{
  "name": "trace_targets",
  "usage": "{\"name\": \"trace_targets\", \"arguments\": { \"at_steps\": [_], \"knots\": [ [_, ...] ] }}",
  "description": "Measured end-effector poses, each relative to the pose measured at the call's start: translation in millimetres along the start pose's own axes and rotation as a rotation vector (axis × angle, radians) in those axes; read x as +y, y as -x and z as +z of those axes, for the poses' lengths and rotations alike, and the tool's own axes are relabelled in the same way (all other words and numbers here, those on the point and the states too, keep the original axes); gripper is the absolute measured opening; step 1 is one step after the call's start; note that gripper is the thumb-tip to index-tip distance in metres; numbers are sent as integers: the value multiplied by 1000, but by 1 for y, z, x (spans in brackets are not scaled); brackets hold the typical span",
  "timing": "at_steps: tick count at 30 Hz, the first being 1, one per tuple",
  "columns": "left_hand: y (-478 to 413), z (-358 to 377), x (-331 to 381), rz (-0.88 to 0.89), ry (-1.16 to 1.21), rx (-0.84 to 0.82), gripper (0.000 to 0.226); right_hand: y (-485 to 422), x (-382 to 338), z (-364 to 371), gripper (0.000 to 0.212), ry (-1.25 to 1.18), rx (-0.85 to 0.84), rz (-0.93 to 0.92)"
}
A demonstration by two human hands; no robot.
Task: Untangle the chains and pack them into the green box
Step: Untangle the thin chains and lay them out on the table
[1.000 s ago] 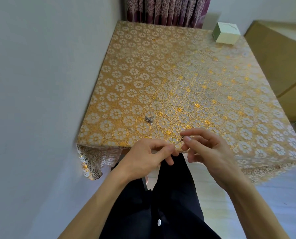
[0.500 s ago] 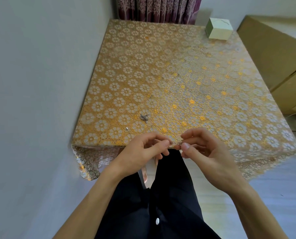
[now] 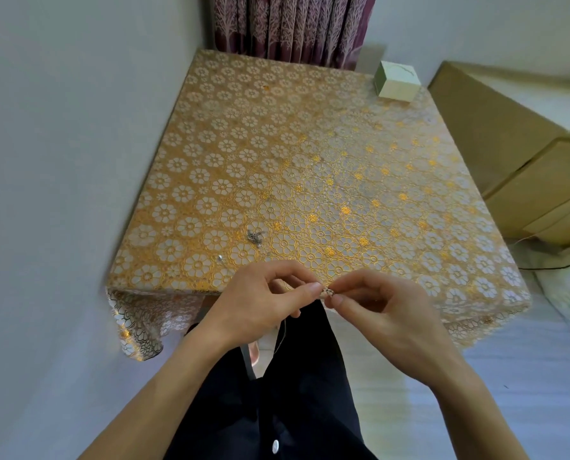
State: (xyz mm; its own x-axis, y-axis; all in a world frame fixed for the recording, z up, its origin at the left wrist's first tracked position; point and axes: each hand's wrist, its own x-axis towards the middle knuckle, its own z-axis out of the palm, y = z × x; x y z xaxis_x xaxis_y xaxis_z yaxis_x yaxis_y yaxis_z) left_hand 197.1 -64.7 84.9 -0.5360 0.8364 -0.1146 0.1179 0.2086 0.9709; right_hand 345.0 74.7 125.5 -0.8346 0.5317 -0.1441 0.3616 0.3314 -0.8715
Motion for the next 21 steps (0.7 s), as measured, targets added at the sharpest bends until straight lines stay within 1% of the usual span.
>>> {"name": "trace_targets", "arguments": {
  "at_steps": [3, 5, 12, 17, 20, 21],
  "knots": [
    [-3, 2, 2, 1, 34, 54, 5, -3, 0, -3, 16, 39, 50, -12],
    [-6, 5, 6, 12, 32, 59, 5, -6, -1, -7, 17, 57, 87, -23],
    [-28, 27, 15, 34, 176, -31, 18, -6, -3, -24, 20, -79, 110, 3],
    [-39, 35, 17, 68, 116, -49, 12, -5, -5, -31, 14, -85, 91, 44],
    [-43, 39, 16, 56, 182, -109, 14, -6, -7, -36, 3, -91, 106, 68],
    [-43, 41, 16, 47, 222, -135, 15, -6, -7, -38, 4, -82, 121, 73]
  ]
}}
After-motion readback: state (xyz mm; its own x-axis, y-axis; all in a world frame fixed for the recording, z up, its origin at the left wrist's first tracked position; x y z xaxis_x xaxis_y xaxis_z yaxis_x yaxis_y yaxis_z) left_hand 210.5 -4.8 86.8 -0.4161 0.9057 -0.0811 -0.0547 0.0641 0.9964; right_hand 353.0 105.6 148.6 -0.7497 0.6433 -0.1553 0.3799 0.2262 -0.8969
